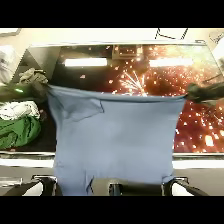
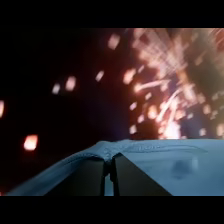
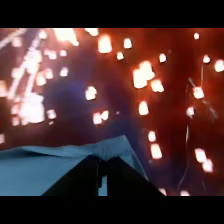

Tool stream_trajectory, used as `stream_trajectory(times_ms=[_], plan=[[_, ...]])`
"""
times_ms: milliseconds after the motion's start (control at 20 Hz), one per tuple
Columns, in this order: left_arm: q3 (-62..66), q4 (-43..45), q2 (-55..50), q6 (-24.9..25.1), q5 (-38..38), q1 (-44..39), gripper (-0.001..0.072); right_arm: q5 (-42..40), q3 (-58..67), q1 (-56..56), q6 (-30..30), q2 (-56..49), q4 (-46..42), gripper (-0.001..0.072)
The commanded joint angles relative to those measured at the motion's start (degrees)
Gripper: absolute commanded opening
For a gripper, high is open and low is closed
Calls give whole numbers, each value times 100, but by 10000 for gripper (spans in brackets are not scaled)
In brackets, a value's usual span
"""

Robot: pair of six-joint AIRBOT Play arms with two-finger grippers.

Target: Fold the clothes and pants, and hang the long-sleeved shirts on hangers.

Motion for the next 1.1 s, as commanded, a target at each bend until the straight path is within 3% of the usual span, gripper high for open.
stream_trajectory(times_ms=[0,300,450,600,750,850,950,1050], plan=[[-605,-197,-1386,461,1513,-337,26,-1843,-533,448,90,-1268,-13,36],[1051,-452,-2758,815,2597,-446,26,-4813,238,470,227,-1958,463,36],[1386,-452,-3108,804,3101,-625,25,-5018,275,470,374,-2227,463,36],[1384,-452,-3418,778,3112,-791,25,-4389,275,470,376,-2579,466,36],[1386,-446,-3281,660,2627,-678,25,-3591,444,411,374,-2546,444,37],[1386,-315,-2857,660,1672,-398,26,-2354,785,208,262,-2352,420,38],[1381,-59,-2439,656,109,-81,25,-979,933,9,-131,-2072,369,38],[1353,409,-2310,516,-1421,103,25,144,925,-33,-146,-1958,-31,38]])
